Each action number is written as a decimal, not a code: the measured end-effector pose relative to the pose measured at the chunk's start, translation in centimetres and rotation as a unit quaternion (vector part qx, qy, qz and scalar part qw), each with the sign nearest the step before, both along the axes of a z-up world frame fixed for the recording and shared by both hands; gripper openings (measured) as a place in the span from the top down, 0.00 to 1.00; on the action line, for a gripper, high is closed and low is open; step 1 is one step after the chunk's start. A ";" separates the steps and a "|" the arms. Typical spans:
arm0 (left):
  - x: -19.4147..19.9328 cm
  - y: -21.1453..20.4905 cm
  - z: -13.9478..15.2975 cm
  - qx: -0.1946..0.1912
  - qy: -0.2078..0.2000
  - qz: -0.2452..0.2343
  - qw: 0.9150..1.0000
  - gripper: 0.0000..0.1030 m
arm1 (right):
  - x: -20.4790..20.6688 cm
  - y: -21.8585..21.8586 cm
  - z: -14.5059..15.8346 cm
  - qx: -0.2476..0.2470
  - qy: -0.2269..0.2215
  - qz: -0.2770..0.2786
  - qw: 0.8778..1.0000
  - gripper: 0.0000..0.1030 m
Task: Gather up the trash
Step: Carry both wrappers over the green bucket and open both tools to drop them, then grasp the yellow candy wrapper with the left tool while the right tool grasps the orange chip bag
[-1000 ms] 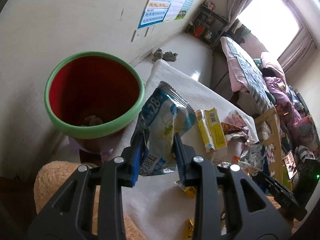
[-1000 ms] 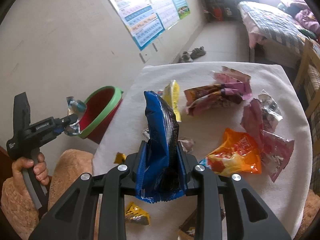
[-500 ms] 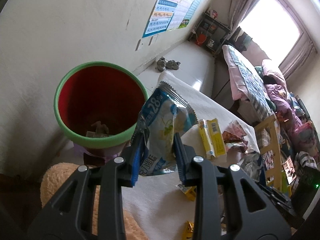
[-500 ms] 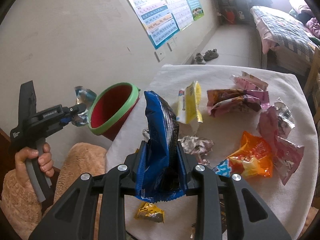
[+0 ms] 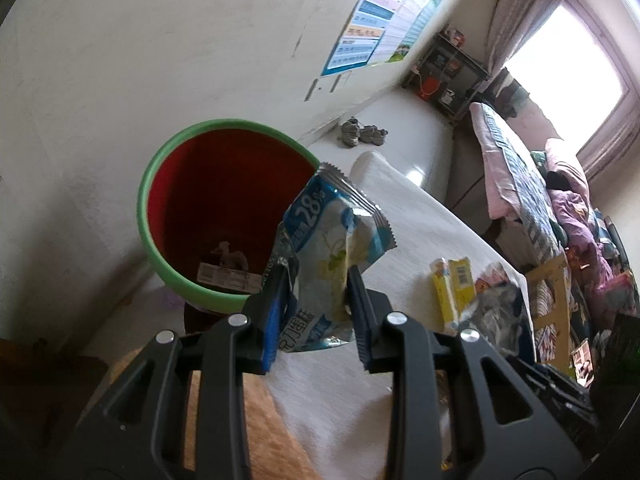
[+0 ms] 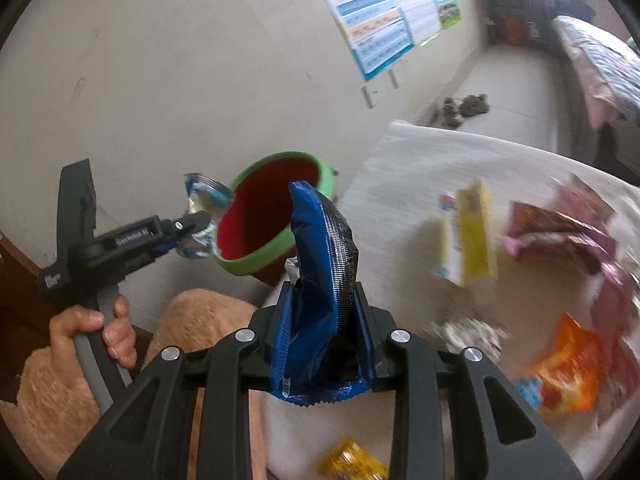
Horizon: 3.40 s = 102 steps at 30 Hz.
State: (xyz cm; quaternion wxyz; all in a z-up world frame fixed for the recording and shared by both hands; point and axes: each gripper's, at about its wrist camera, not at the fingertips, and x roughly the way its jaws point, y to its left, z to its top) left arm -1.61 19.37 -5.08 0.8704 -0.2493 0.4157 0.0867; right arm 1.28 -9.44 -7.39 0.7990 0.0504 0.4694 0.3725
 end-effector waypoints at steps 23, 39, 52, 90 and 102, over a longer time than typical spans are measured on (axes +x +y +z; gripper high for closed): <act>3.0 8.0 -4.2 -0.013 0.051 0.045 0.998 0.53 | 9.7 15.2 -0.3 0.039 0.084 -0.009 0.996 0.52; 1.1 3.2 -2.6 0.010 0.032 0.006 0.999 0.39 | 4.5 4.2 4.1 -0.002 -0.014 -0.005 1.000 0.43; 1.2 -9.9 -2.3 0.009 0.043 -0.195 0.980 0.29 | -2.2 -12.0 -2.9 -0.113 0.048 -0.171 0.978 0.43; 0.1 -16.0 -3.7 0.078 0.081 -0.311 0.944 0.79 | 0.8 -19.0 -8.2 -0.038 0.209 -0.261 0.942 0.34; 0.2 -12.3 -4.4 0.045 0.097 -0.232 0.967 0.79 | 2.6 -14.7 -7.2 -0.127 0.130 -0.180 0.967 0.66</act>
